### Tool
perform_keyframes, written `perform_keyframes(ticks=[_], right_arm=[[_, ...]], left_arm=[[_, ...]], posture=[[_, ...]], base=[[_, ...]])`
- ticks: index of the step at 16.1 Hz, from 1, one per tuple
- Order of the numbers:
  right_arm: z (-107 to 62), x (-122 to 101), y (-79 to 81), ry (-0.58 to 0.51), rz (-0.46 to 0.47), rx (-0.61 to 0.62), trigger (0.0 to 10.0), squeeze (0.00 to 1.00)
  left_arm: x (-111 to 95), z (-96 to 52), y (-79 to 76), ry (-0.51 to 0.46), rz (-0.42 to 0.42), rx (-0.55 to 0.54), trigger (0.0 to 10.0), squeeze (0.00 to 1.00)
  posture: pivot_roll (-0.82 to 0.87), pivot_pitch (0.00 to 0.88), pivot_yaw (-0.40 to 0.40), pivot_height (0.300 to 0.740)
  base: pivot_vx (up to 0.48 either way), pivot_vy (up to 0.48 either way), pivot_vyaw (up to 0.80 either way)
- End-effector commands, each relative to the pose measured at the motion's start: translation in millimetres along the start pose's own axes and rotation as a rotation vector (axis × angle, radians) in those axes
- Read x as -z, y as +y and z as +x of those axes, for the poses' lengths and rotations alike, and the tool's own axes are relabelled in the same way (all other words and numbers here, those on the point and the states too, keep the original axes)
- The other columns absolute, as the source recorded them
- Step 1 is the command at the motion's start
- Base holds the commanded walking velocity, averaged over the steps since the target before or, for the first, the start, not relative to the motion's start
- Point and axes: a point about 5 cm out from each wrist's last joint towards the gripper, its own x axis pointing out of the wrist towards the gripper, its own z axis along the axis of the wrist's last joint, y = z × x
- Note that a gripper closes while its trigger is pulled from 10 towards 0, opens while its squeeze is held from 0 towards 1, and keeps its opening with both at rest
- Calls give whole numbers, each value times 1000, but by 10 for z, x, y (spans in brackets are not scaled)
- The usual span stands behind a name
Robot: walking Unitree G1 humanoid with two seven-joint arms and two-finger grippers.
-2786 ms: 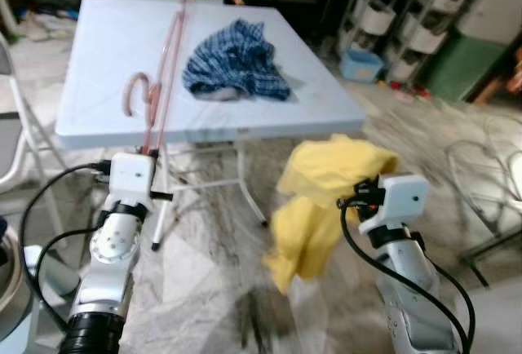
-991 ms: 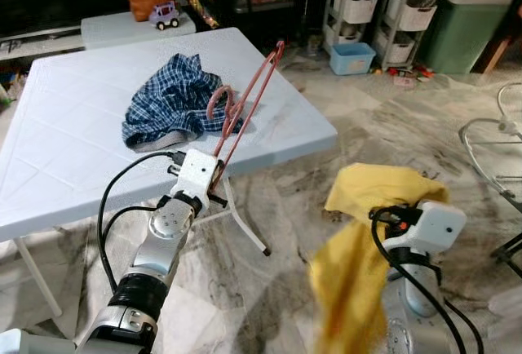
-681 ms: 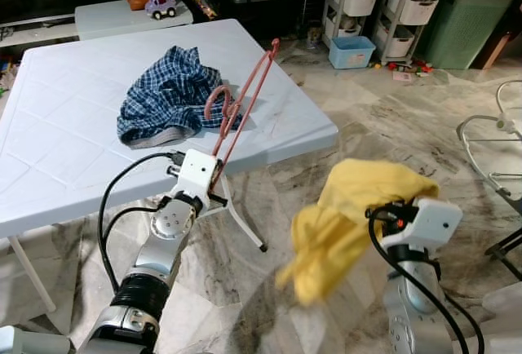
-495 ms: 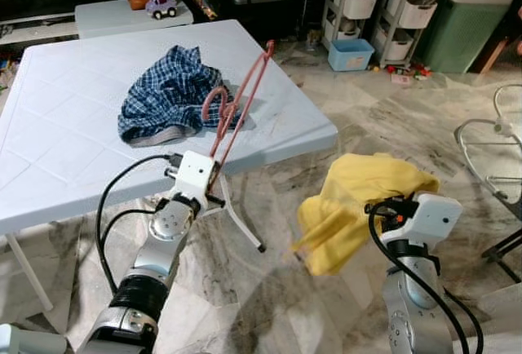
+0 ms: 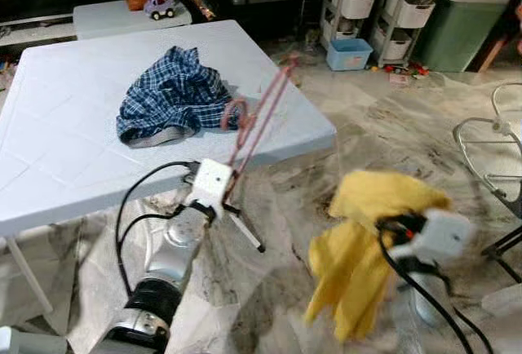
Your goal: Hang hanger
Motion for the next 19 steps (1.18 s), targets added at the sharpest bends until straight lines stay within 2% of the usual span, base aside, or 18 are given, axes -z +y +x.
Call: perform_keyframes(ticks=[1,3,6,8,10,12,16,19], right_arm=[[6,-111,-17,-48,-7,13,10000,0],[-109,-93,-40,-34,5,74,10000,0],[-166,-88,6,-27,17,82,10000,0],[-145,-43,31,-6,8,52,10000,0],[-93,-60,51,-7,-26,7,10000,0],[-44,-127,28,-25,-11,24,10000,0],[-34,-97,45,-9,-11,3,10000,0],[16,-119,142,-14,2,-30,10000,0]], left_arm=[[-64,41,22,-16,19,11,10000,0],[14,24,12,24,21,30,10000,0],[36,15,-46,20,59,89,10000,0],[-2,36,-1,0,67,45,10000,0],[39,21,66,22,42,-25,10000,0],[113,-39,-6,24,50,2,10000,0],[92,-8,18,27,39,-33,10000,0],[50,7,55,14,50,-47,10000,0]], posture=[[16,0,4,740],[-41,4,24,740],[-22,0,12,740],[2,0,-5,740],[0,0,-15,740],[4,0,-32,740],[20,0,-40,740],[36,0,-48,740]], base=[[0,0,0],[0,0,0],[0,0,0],[0,0,0],[0,0,0],[0,0,0],[0,0,0],[0,0,0]])
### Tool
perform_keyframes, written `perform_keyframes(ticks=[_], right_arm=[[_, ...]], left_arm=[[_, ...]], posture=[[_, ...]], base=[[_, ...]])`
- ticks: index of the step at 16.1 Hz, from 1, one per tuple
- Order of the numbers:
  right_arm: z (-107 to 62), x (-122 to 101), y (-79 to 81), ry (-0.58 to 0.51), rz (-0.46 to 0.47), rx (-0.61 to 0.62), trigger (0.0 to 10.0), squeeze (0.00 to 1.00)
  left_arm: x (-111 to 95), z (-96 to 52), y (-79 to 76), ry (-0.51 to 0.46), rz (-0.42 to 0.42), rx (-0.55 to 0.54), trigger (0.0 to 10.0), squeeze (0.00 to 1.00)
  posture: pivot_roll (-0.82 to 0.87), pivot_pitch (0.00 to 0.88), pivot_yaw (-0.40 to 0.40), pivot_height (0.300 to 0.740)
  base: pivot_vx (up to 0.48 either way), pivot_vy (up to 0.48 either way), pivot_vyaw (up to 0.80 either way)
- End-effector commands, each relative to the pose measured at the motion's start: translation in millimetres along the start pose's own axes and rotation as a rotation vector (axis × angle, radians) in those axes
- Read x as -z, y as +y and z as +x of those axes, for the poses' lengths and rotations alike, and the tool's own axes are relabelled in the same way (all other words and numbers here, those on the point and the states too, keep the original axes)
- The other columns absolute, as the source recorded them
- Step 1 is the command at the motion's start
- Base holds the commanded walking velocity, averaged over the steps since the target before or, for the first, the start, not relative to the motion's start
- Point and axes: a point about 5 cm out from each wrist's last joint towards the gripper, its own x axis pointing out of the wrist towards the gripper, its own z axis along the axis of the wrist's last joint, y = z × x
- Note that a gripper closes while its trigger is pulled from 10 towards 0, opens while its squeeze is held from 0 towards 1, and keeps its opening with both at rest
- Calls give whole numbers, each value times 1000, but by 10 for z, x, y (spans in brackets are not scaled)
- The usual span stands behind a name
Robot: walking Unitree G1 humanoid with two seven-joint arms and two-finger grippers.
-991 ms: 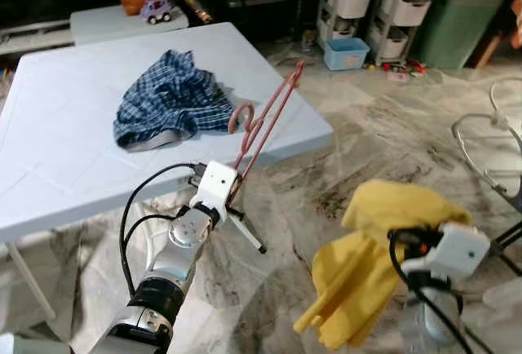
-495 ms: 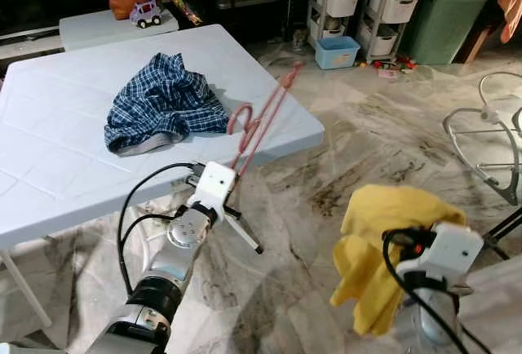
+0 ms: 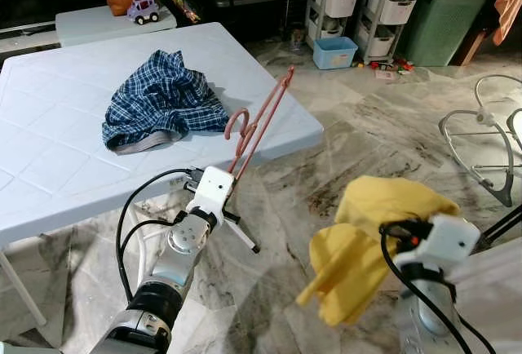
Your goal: Hang hanger
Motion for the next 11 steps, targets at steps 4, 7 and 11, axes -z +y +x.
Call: perform_keyframes(ticks=[4,7,11], right_arm=[[60,-75,65,-36,10,-29,10000,0],[62,-70,50,-35,6,-27,10000,0],[86,-84,29,-43,1,-20,10000,0]], left_arm=[[-181,81,73,-58,31,-33,10000,0],[-212,85,75,-74,38,-35,10000,0],[-228,85,69,-83,47,-33,10000,0]], posture=[[44,0,-45,740],[46,0,-40,740],[49,0,-38,740]], base=[[0,197,0],[0,459,0],[0,458,0]])
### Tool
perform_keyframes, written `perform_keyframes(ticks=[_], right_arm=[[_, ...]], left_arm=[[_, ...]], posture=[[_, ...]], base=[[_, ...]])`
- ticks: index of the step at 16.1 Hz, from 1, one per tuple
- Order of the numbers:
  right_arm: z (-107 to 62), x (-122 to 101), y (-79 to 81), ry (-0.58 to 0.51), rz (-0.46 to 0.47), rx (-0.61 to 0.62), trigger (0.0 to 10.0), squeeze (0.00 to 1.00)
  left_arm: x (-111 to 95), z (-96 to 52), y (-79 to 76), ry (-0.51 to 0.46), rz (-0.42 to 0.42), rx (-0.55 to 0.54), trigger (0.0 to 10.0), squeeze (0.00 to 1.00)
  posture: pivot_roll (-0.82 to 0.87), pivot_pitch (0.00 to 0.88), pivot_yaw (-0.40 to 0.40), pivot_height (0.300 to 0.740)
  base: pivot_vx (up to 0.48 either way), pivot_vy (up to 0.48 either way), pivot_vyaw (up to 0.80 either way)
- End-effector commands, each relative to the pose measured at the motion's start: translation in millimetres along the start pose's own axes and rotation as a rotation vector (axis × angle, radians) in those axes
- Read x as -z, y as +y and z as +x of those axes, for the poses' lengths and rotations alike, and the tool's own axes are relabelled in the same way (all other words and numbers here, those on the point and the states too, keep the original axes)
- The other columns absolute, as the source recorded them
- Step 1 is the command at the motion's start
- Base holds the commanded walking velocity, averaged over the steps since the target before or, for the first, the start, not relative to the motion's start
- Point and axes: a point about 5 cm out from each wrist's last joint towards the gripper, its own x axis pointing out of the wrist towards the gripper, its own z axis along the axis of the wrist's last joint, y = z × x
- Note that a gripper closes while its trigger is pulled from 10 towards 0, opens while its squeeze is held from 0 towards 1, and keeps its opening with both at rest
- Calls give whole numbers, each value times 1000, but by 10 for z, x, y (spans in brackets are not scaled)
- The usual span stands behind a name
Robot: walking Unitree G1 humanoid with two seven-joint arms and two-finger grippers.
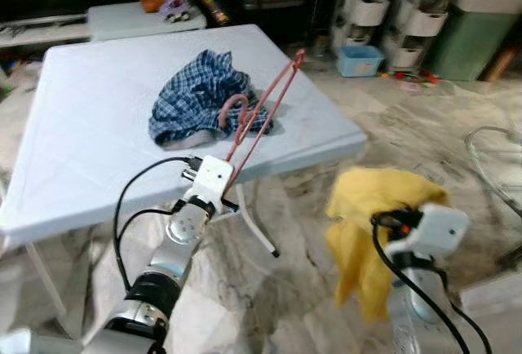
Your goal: Hang hanger
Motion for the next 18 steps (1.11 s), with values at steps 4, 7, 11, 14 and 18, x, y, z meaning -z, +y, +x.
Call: perform_keyframes(ticks=[4,7,11,14,18], right_arm=[[5,-20,-83,-15,-10,20,10000,0],[15,-31,-90,-22,-10,22,10000,0],[7,-50,-103,-28,-14,13,10000,0],[35,-121,-117,-59,-47,-23,10000,0],[88,-152,-111,-69,-53,-37,10000,0]], left_arm=[[-91,50,-11,-25,4,-7,10000,0],[-99,56,-29,-29,8,-5,10000,0],[-191,38,2,-107,-36,-1,10000,0],[-634,119,235,-254,-75,-132,10000,0],[-518,92,195,-212,-61,-124,10000,0]], posture=[[53,0,-33,740],[50,0,-34,740],[47,0,-42,740],[55,0,-55,740],[55,0,-55,740]], base=[[0,458,0],[0,459,0],[0,89,0],[0,0,515],[0,0,763]])
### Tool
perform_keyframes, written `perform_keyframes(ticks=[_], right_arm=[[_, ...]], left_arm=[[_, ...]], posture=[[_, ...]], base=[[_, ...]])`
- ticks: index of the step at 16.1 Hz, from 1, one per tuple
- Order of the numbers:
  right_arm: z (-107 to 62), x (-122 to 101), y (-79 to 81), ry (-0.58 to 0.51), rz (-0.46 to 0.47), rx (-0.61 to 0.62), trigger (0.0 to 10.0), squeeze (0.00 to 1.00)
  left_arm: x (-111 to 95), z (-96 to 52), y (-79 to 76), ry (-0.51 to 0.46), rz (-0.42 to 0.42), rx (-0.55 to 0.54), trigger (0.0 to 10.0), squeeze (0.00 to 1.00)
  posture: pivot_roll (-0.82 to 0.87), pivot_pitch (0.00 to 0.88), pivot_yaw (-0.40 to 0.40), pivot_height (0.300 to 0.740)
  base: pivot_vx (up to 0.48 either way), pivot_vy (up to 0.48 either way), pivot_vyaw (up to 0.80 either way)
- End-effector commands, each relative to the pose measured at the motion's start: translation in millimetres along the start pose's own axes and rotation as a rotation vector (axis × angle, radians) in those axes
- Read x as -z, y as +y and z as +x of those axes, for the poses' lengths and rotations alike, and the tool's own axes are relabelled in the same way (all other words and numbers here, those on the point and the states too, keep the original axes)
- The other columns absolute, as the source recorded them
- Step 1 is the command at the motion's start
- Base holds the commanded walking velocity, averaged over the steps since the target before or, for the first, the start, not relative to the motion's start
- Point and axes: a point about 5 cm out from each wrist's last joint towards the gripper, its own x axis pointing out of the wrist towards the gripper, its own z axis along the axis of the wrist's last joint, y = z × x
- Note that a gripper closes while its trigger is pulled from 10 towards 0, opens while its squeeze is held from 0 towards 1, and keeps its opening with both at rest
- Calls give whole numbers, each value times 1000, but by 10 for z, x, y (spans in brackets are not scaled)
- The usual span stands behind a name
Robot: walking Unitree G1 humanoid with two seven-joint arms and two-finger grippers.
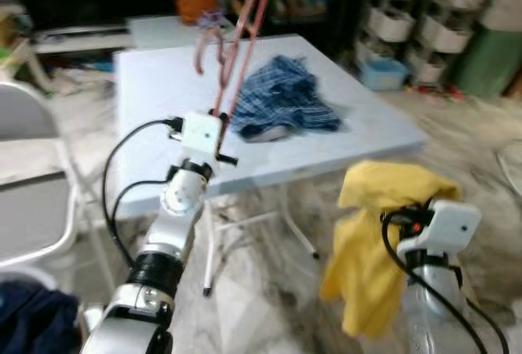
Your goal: Hang hanger
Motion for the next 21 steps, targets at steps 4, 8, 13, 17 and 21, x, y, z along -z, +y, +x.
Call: perform_keyframes(ticks=[4,8,13,17,21], right_arm=[[28,-94,51,-45,3,-16,10000,0],[26,-102,28,-46,26,7,10000,0],[113,-242,38,-85,64,19,10000,0],[127,-261,83,-85,71,7,10000,0],[296,-577,149,-179,111,-45,10000,0]], left_arm=[[215,-100,15,104,18,23,10000,0],[448,-251,37,187,31,45,10000,0],[372,-220,19,152,14,41,10000,0],[352,-236,-9,134,-29,77,10000,0],[191,-188,-10,46,19,86,10000,0]], posture=[[57,0,-53,740],[55,0,-55,740],[68,0,-67,740],[71,0,-70,740],[70,0,-70,740]], base=[[0,0,761],[0,0,569],[0,0,0],[0,0,0],[0,0,0]])
